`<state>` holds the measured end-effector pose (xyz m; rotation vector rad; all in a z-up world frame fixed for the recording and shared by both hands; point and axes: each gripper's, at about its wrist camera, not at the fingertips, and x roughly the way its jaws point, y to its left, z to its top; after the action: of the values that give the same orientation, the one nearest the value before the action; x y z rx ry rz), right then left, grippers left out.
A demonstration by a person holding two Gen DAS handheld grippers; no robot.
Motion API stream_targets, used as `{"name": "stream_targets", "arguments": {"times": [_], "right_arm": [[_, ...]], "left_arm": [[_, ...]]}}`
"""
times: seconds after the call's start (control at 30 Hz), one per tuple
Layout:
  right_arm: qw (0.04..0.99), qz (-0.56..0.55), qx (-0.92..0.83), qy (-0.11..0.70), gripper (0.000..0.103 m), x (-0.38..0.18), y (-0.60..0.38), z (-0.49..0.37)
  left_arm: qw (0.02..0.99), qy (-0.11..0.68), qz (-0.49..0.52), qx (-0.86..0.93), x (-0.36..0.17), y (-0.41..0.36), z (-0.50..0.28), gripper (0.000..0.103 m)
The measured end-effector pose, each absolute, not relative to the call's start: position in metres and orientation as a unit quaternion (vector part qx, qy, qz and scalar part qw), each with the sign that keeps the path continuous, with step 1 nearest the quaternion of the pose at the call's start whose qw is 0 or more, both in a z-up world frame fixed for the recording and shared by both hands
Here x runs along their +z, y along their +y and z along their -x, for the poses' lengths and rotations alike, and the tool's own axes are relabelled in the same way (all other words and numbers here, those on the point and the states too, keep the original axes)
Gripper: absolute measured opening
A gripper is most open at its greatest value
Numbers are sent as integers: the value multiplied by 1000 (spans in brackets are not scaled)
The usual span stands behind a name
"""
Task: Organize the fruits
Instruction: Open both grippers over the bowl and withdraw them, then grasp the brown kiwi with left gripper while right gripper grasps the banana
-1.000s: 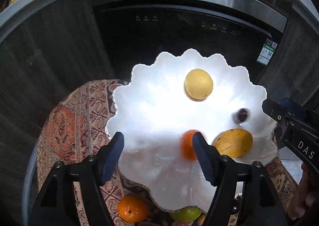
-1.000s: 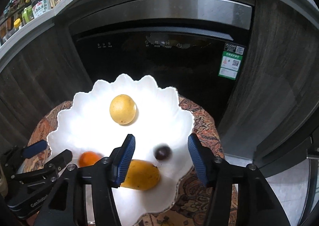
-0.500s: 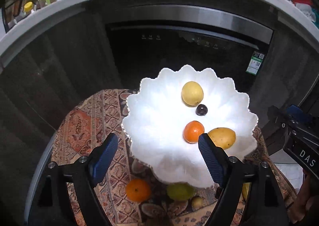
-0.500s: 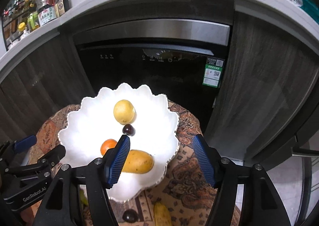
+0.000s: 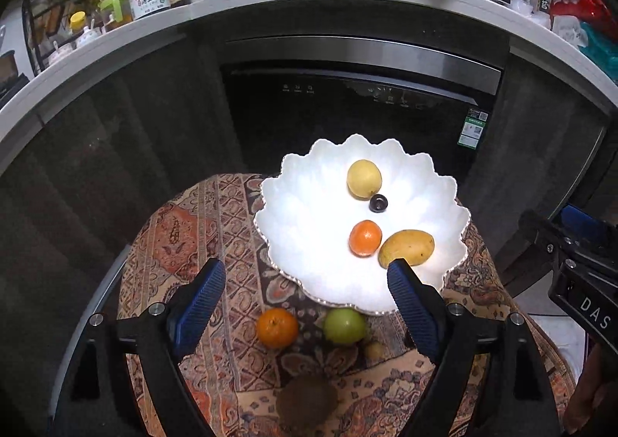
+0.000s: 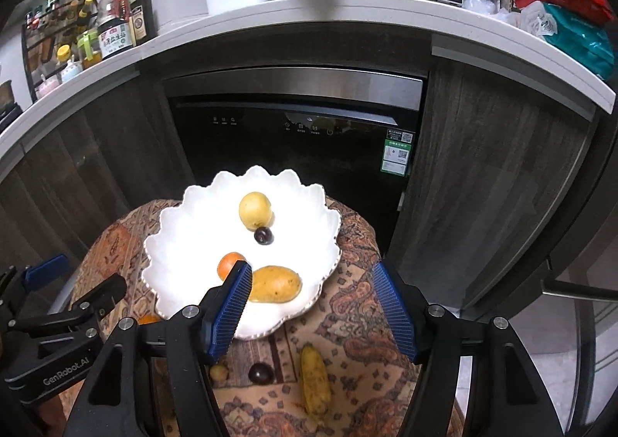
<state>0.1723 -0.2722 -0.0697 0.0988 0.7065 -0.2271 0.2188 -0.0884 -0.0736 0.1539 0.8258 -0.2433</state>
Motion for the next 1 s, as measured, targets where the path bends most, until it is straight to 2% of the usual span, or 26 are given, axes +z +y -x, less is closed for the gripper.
{"name": "stream_targets", "arguments": {"times": [0.33,1.0], "right_arm": [[924,-45,-113,362,66,-83,-262,-154],[904,-54,-113,409,66,-148,-256,-147]], "left_arm": [[903,407,-81,-110,-86,-76,-197,86],[879,460,-73,-98,-152,-60,-179,86]]}}
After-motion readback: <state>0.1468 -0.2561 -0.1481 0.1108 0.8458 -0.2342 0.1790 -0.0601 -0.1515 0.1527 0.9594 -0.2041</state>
